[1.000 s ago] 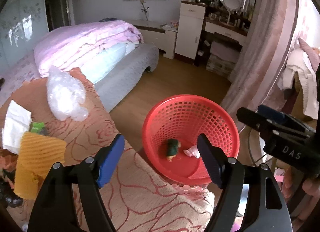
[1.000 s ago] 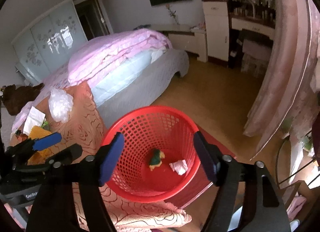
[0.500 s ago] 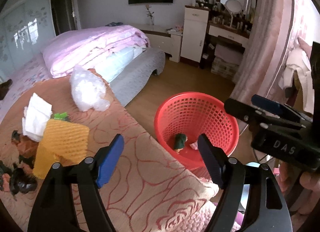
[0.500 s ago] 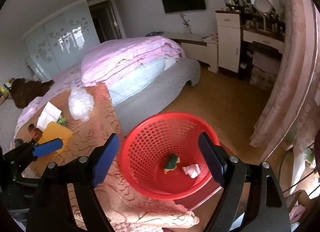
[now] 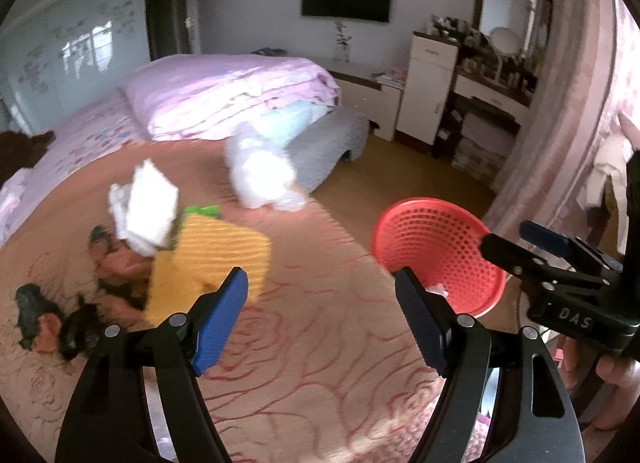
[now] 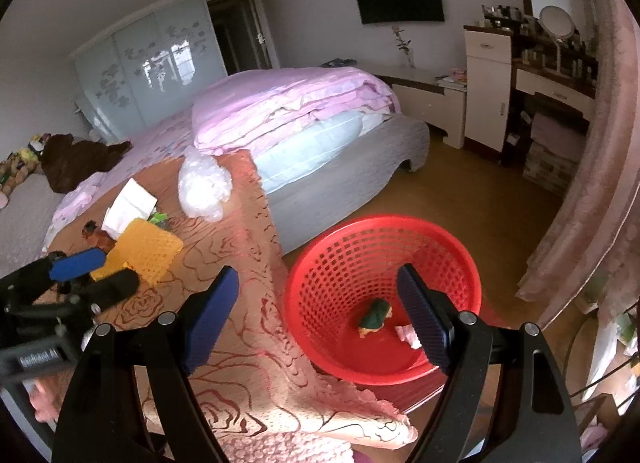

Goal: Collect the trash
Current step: 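Move both open tools from the basket back over the bedspread, then grasp the white cat-print snack bag with the left tool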

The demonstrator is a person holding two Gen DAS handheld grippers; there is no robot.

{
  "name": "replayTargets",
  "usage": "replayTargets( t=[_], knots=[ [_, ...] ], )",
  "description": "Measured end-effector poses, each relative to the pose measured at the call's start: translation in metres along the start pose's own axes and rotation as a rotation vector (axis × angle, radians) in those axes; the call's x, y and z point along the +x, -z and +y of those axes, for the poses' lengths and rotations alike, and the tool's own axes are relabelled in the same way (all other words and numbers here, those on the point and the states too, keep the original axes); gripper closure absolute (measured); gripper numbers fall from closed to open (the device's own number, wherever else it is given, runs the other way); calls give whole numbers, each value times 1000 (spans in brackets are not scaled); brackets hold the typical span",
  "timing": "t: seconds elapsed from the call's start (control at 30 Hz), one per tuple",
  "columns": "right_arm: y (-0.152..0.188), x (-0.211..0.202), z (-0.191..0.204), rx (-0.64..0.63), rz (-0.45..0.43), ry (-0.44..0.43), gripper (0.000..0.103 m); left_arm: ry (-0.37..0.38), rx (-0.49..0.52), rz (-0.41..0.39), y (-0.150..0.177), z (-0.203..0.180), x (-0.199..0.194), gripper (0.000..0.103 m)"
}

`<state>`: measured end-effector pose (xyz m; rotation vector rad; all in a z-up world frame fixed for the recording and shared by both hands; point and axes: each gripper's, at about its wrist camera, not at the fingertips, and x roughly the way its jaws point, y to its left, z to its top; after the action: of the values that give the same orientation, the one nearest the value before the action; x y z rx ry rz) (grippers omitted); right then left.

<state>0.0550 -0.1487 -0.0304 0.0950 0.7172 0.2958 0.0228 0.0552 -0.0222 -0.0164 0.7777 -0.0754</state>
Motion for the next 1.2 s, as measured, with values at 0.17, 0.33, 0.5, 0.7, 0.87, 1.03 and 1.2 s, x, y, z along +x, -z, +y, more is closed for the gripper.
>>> replayTargets(
  t=[0.17,0.33,0.5,0.7,0.87,1.03,1.2],
  knots=[
    [3,1,8,-16,6,-21,25,-45,-49,-12,8,37,-12,30],
    [5,2,14,-22,15,-34,25,-76,-95,-16,19,85,-26,30],
    [9,6,18,-29,32,-42,25,-70,-168,-3,33,135,-41,30],
    [12,11,26,-41,50,-51,25,-33,-183,28,60,153,-46,30],
    [14,12,28,-48,60,-54,25,27,-69,93,81,131,-35,30],
    [14,12,28,-48,61,-54,25,4,-26,128,91,123,-21,30],
    [17,16,29,-55,78,-48,25,-2,-39,129,93,126,-14,48]
  ],
)
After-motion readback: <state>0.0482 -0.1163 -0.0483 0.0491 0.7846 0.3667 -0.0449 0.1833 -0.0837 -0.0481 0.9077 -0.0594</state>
